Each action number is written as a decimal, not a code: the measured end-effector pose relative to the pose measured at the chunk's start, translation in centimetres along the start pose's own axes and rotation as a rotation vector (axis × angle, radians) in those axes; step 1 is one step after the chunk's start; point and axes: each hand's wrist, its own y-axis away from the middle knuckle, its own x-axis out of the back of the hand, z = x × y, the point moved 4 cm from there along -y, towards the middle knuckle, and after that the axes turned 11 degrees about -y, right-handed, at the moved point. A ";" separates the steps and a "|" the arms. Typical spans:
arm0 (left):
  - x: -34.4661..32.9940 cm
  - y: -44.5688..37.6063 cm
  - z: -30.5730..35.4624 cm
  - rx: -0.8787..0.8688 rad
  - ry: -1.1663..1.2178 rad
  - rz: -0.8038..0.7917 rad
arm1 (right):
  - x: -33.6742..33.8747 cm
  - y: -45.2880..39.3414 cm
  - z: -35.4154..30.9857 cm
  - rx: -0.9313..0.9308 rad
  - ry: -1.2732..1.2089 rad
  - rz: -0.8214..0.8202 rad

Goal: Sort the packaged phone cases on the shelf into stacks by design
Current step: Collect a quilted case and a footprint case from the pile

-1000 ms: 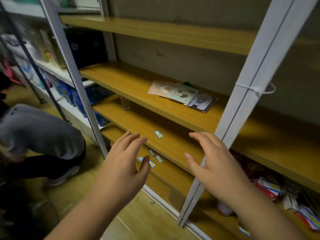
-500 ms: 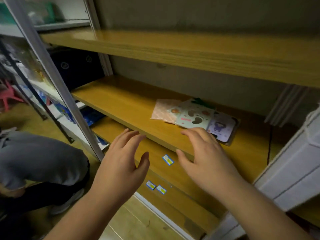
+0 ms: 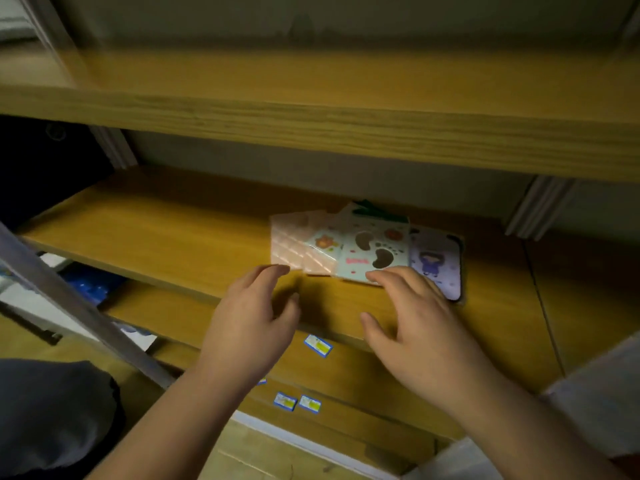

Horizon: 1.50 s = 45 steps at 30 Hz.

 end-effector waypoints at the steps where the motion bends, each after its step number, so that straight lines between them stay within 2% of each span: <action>1: -0.3 -1.4 -0.4 -0.005 0.023 -0.018 | -0.2 -0.3 -0.2 -0.030 0.012 0.022; 6: -2.4 -6.8 -0.1 -0.042 0.018 -0.162 | -0.9 -1.2 -1.5 -0.144 0.039 0.100; 10: -3.1 -9.1 -0.1 -0.036 0.173 -0.277 | -1.7 -1.3 -2.4 -0.234 0.057 0.143; 16: -3.9 -10.3 0.0 0.126 0.746 -0.515 | -2.7 -1.0 -3.8 -0.308 0.091 0.200; 22: -4.5 -11.8 0.4 0.113 0.860 -0.499 | -3.4 -0.9 -4.4 -0.349 0.112 0.232; 28: -2.4 -13.2 -2.6 0.136 0.915 -0.299 | -3.6 -0.8 -3.8 -0.401 0.139 0.248; 34: 0.2 -13.7 -6.0 -0.022 0.756 -0.143 | -4.0 -1.5 -2.2 -0.490 0.189 0.280; 38: 1.0 -13.4 -7.7 -0.046 0.762 -0.148 | -4.0 -3.2 0.2 -0.625 0.223 0.334; 42: 1.0 -12.3 -8.3 0.054 0.917 -0.217 | -4.5 -5.4 1.5 -0.680 0.381 0.346; 45: 0.9 -11.4 -8.8 0.110 0.999 -0.254 | -4.5 -6.3 1.6 -0.692 0.372 0.346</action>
